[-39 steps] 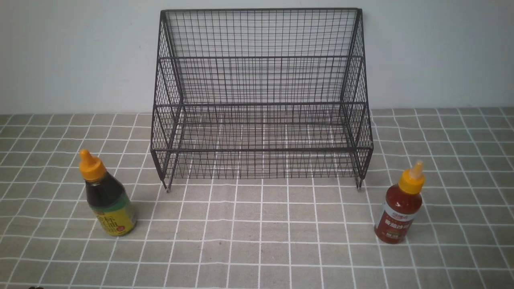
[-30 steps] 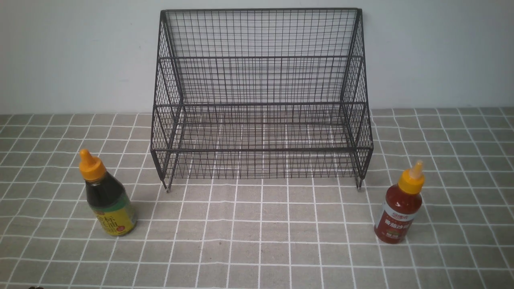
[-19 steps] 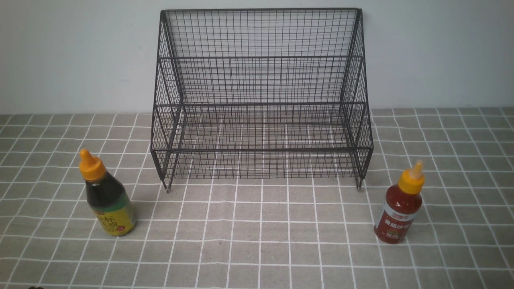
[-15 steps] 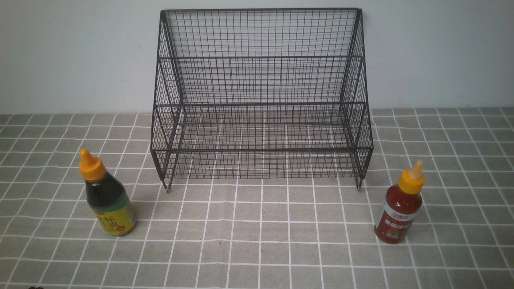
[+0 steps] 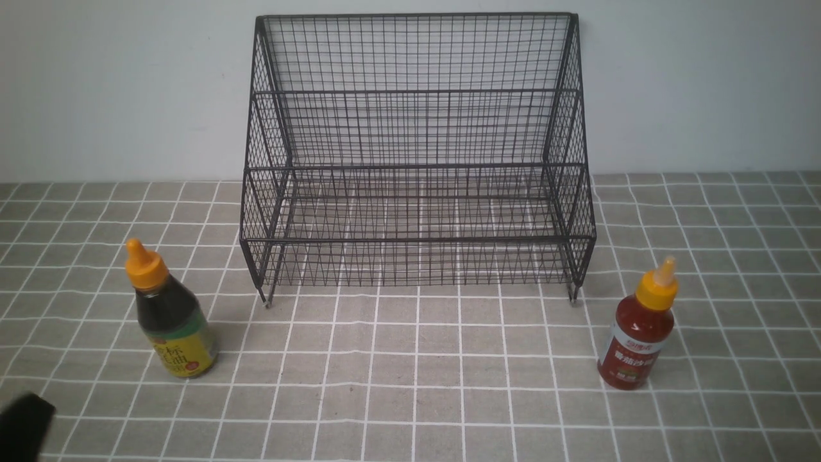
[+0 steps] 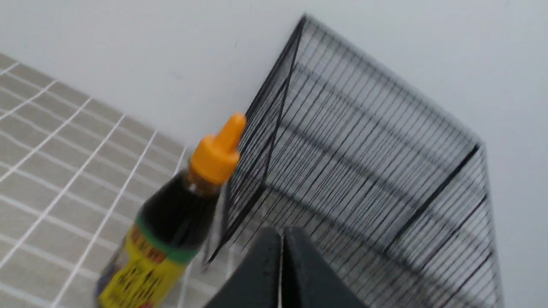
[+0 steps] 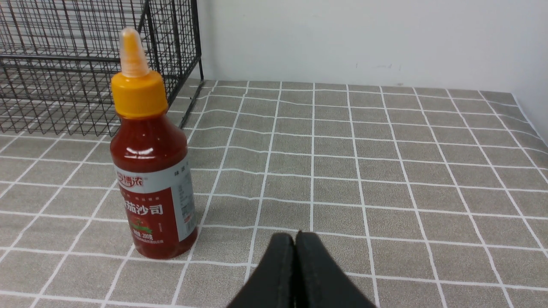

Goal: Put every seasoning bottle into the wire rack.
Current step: Use the left arm to grab the condiment bottle closest to it

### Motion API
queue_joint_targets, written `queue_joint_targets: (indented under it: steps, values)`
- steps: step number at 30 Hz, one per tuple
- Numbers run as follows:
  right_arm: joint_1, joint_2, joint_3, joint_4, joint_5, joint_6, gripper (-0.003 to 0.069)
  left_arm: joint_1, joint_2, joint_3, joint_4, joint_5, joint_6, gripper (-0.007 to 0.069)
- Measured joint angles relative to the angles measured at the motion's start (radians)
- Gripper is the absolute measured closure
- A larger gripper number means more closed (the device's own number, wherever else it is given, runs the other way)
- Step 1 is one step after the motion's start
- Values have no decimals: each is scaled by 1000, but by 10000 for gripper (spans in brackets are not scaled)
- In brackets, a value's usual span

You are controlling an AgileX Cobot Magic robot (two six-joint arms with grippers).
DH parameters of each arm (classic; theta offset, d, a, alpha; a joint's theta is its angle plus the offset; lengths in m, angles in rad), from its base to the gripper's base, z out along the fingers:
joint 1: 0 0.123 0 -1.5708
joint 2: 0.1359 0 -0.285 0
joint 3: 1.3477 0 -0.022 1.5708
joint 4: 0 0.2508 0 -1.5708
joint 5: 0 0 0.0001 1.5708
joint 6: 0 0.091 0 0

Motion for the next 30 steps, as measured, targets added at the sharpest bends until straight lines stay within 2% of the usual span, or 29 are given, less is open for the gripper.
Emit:
queue_joint_targets:
  steps: [3,7,9,12,13,16,17,18,22,26,30]
  values:
    - [0,0,0,0,0,1,672,0,0,-5,-105,-180,3,631]
    - [0,0,0,0,0,1,672,0,2,-82,-108,-109,44,631]
    - [0,0,0,0,-5,0,672,0,36,-178,-95,-12,92,631]
    - [1,0,10,51,-92,7,672,0,246,-424,-69,351,164,631]
    - [1,0,10,64,-108,10,672,0,276,-451,-68,395,167,631]
    - [1,0,10,194,-236,66,672,0,507,-619,-32,704,174,631]
    - [1,0,10,280,-293,108,672,0,640,-720,26,903,183,631]
    - [1,0,10,320,-313,126,672,0,703,-759,49,977,191,631]
    - [1,0,10,461,-369,157,672,0,921,-901,201,1148,206,631]
    - [1,0,10,501,-380,163,672,0,1014,-1026,320,1150,188,631]
    - [1,0,4,585,-356,235,672,16,1072,-1182,426,1165,84,630]
